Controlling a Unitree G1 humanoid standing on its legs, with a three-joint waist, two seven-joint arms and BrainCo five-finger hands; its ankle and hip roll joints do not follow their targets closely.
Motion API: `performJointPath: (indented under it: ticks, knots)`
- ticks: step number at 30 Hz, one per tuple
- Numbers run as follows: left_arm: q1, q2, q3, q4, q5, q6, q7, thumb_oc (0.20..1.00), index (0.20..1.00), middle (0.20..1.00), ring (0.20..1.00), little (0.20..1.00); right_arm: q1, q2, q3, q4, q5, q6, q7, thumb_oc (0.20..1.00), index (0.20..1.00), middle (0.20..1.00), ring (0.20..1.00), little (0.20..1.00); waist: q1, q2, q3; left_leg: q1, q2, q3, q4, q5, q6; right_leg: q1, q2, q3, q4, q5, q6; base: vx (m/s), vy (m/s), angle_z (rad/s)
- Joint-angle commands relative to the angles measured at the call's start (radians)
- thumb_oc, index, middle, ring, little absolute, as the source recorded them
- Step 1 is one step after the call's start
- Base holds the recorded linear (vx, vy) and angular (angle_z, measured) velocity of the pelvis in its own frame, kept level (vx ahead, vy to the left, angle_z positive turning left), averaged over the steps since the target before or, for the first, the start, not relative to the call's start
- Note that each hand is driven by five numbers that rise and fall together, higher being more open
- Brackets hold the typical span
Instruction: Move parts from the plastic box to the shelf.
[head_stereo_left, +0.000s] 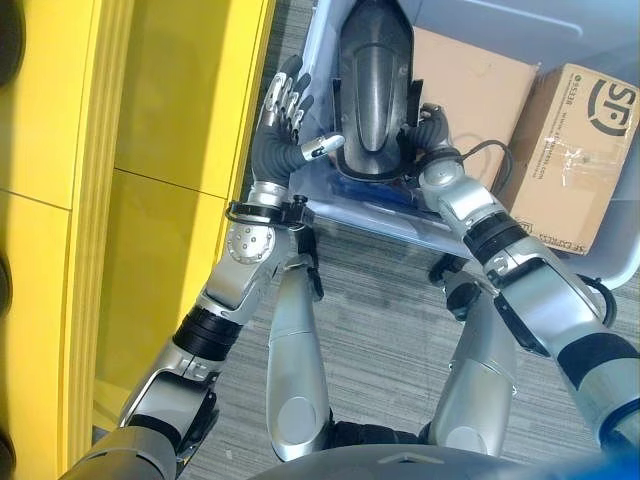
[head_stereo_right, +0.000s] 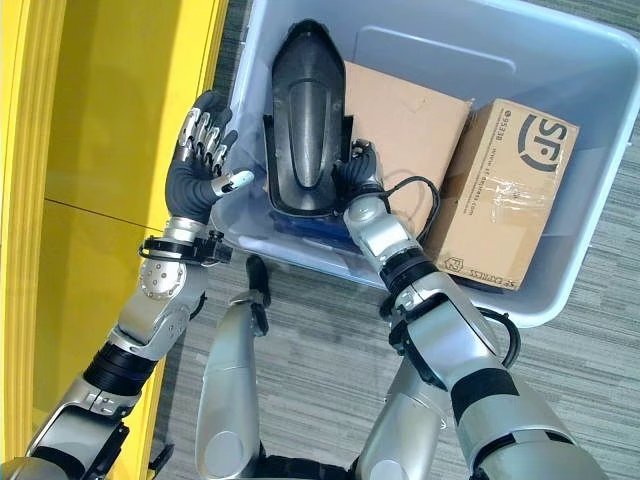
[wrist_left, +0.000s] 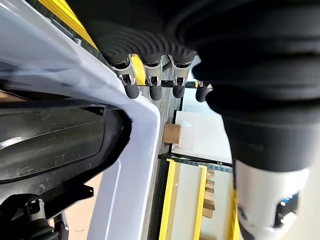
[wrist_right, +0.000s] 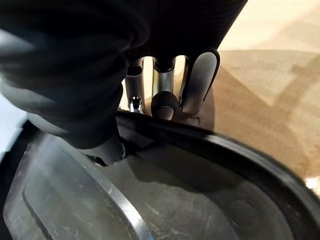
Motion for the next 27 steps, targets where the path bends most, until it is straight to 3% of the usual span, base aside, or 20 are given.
performJointPath:
  ticks: [1, 20, 24, 26, 27]
  knots:
    - [-0.002, 0.005, 0.006, -0.033, 0.026, -0.099, -0.024, 1.0, 1.0, 1.0, 1.0, 1.0, 0.132, 0.04, 0.061, 0.138, 0.108, 0.06, 0.025, 0.2, 0.2, 0.2, 0.2, 0.2, 0.055, 0.047, -0.023, -0.001, -0.067, 0.134, -0.125, 0.033, 0.047, 0.021, 0.036, 0.046, 0.135, -0.145, 0.09, -0.02, -0.07, -0.02]
    - [-0.02, -0.013, -0.026, -0.037, -0.01, -0.09, -0.008, 1.0, 1.0, 1.0, 1.0, 1.0, 0.199, 0.079, 0.009, 0.114, 0.294, -0.116, 0.008, 0.2, 0.2, 0.2, 0.2, 0.2, 0.0, 0.048, -0.023, 0.087, -0.045, 0.173, -0.141, 0.03, 0.038, 0.075, 0.058, 0.092, 0.057, -0.114, 0.098, -0.02, -0.04, -0.09]
    - [-0.02, -0.023, -0.035, -0.03, -0.011, -0.072, 0.0, 1.0, 1.0, 1.0, 1.0, 1.0, 0.21, 0.079, -0.007, 0.075, 0.249, -0.254, -0.058, 0.2, 0.2, 0.2, 0.2, 0.2, -0.017, 0.044, -0.023, 0.119, -0.038, 0.182, -0.147, 0.028, 0.036, 0.095, 0.067, 0.106, 0.033, -0.105, 0.102, -0.01, -0.043, -0.17]
    - [-0.011, -0.027, -0.043, -0.035, -0.021, -0.056, 0.018, 1.0, 1.0, 1.0, 1.0, 1.0, 0.223, 0.067, -0.03, -0.011, 0.129, -0.355, -0.127, 0.2, 0.2, 0.2, 0.2, 0.2, -0.034, 0.048, -0.023, 0.147, -0.035, 0.192, -0.151, 0.025, 0.038, 0.111, 0.073, 0.122, 0.024, -0.104, 0.105, -0.02, -0.042, -0.27]
    - [-0.011, -0.028, -0.045, -0.037, -0.025, -0.052, 0.03, 1.0, 1.0, 1.0, 1.0, 1.0, 0.226, 0.064, -0.04, -0.055, 0.105, -0.369, -0.147, 0.2, 0.2, 0.2, 0.2, 0.2, -0.043, 0.048, -0.023, 0.158, -0.036, 0.195, -0.15, 0.022, 0.038, 0.119, 0.077, 0.128, 0.019, -0.105, 0.106, -0.01, -0.038, -0.21]
